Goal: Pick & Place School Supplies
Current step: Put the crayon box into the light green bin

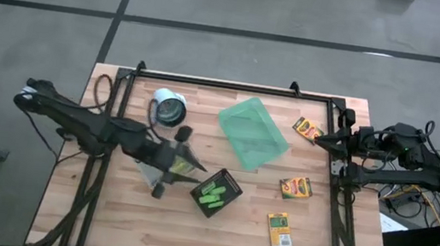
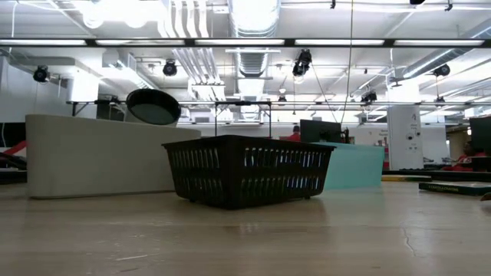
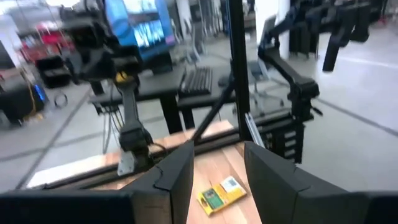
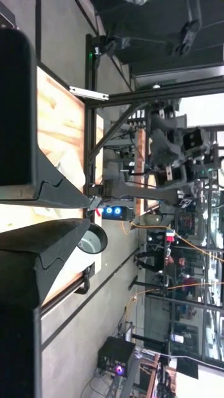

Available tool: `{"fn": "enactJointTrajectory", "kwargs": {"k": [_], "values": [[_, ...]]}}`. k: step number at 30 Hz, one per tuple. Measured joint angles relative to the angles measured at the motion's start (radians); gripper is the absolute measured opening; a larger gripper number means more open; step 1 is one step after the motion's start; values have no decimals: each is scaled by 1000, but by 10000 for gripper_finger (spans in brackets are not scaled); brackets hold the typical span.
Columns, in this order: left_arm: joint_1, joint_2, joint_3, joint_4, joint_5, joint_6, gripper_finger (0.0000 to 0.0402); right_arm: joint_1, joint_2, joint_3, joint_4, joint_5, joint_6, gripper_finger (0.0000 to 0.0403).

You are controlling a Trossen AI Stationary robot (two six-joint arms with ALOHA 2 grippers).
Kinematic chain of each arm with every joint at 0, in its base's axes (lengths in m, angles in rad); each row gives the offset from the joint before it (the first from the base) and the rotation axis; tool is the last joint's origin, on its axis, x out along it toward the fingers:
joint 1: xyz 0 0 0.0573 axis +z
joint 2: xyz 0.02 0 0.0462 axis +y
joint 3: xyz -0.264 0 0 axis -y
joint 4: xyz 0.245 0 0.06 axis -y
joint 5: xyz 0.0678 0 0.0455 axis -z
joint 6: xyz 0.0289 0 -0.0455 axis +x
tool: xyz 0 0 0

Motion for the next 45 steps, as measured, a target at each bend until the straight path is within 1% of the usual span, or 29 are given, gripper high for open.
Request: {"fn": "enactJointTrajectory", "kwargs": {"k": [4,8,15,19,23,26,30,36,45], "values": [[11,-122,-163,140,-3,18,147,0,0,0,0,0,0,36],[32,-231,-287,213,-4,9,147,0,0,0,0,0,0,36],[76,-421,-423,220,-9,-28,147,0,0,0,0,0,0,36],[79,-534,-491,188,-12,-35,147,0,0,0,0,0,0,36],[80,-608,-556,187,-33,-61,147,0,0,0,0,0,0,36],[80,-624,-584,180,-66,-115,147,0,0,0,0,0,0,36],[81,-611,-582,130,-72,-158,147,0,0,0,0,0,0,36],[81,-569,-544,117,-110,-158,147,0,0,0,0,0,0,36],[81,-515,-482,126,-110,-112,147,0,0,0,0,0,0,36]]}}
